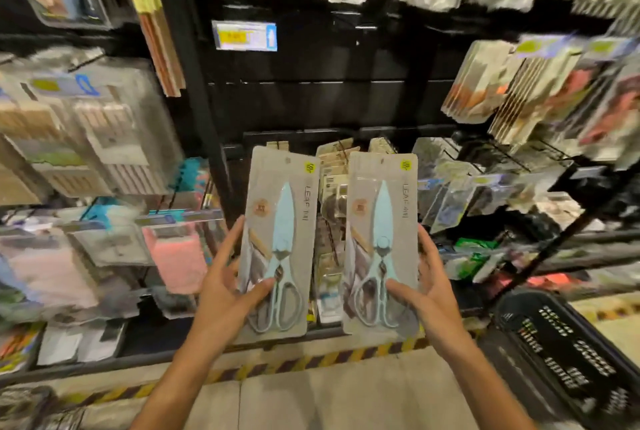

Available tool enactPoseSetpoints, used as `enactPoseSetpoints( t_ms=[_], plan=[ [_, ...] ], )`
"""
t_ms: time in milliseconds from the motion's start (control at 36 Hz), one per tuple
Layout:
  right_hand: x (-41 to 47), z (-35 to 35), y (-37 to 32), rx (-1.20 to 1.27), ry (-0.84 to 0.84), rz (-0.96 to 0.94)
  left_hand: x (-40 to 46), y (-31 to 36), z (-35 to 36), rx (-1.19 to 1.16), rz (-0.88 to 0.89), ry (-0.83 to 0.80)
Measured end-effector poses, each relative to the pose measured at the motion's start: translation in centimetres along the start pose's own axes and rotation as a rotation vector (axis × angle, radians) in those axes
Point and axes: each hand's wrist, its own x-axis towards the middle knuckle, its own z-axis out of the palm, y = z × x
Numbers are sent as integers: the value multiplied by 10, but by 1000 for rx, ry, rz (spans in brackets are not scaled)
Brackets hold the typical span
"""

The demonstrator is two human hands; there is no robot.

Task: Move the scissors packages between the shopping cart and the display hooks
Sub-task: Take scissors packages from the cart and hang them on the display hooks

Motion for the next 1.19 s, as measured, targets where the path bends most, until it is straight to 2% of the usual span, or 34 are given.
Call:
enactPoseSetpoints(
  t_ms=[250, 444, 667, 889, 1194],
  plan=[
    [37, -124, -19, -38, -25, -91, 32, 33, 127, 11, 78, 1],
    [76, -169, -34, -41, -57, -142, 49, 61, 181, -1, 143, 57],
    [127, -170, -43, -6, -93, -190, 86, 78, 192, 45, 217, 89],
    [170, -153, -44, -6, -59, -220, 134, 78, 176, 94, 291, 61],
    [208, -147, -45, -11, -24, -237, 178, 73, 177, -19, 285, 21]
  ],
)
